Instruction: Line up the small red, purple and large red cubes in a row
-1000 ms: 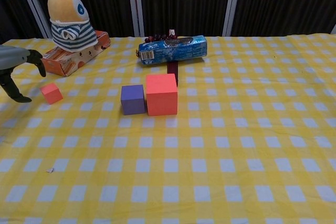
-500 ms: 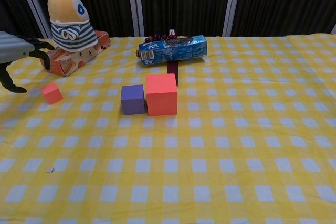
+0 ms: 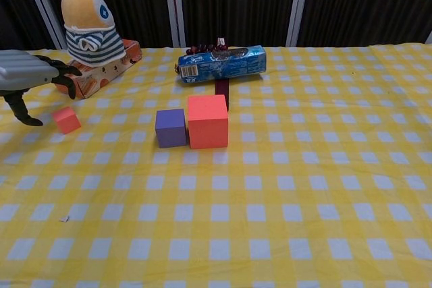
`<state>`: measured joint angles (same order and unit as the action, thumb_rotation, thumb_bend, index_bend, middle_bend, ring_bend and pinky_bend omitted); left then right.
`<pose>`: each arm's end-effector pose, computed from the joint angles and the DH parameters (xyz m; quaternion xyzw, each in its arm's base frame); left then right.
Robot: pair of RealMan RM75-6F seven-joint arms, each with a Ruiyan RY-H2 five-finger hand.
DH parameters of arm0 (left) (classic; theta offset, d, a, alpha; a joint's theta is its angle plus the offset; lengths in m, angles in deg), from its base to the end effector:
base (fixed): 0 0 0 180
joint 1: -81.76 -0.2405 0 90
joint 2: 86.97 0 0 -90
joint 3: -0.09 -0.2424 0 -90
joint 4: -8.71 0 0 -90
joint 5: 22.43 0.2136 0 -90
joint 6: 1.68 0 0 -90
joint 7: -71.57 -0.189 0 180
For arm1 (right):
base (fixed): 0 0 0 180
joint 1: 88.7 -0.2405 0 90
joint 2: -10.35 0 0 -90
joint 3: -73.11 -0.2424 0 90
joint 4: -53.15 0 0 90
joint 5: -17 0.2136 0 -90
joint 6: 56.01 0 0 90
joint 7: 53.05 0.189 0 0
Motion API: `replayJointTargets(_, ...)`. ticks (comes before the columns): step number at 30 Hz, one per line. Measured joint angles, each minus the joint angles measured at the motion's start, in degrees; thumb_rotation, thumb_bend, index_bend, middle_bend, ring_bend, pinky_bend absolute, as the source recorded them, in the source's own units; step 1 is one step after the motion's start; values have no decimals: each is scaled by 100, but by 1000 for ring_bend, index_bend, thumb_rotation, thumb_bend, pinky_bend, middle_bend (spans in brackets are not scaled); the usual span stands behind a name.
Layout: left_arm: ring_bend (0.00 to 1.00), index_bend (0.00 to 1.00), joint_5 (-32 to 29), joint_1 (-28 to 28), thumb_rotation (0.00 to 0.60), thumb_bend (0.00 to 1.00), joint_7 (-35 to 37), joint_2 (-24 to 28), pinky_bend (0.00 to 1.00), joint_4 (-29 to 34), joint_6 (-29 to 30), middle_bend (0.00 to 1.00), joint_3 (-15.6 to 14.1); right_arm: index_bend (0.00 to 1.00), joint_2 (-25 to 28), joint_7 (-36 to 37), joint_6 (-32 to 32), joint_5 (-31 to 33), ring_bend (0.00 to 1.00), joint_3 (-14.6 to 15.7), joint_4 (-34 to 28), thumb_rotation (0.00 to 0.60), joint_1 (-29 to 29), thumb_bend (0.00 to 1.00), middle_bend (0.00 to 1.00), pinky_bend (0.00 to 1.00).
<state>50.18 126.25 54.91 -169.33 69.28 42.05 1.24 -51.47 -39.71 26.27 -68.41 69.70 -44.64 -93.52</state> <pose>-0.2526 0.4309 0.0194 -0.8167 -0.2290 -0.1670 0.5027 -0.2876 -0.2255 0.1463 0.5384 -0.4829 0.4562 0.5184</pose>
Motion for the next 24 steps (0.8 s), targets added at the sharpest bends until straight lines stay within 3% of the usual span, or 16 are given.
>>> replayJointTargets(9,0,267,-14,91,600,277,-28,-225,78,-218,-234,0,14,0,-2,13,8,7,0,-10,8,600,3,365,0,1)
replayJointTargets(18,0,429,-44,115,600,325,-58,-373,78,-309,-290,0,54,0,-8,38,37,31,0,-34,18,600,12,365,0,1)
replayJointTargets(24,0,464,-88,99,600,336,-112,-359,78,-290,-294,0,70,0,-15,26,48,28,0,-36,16,600,17,365,0,1)
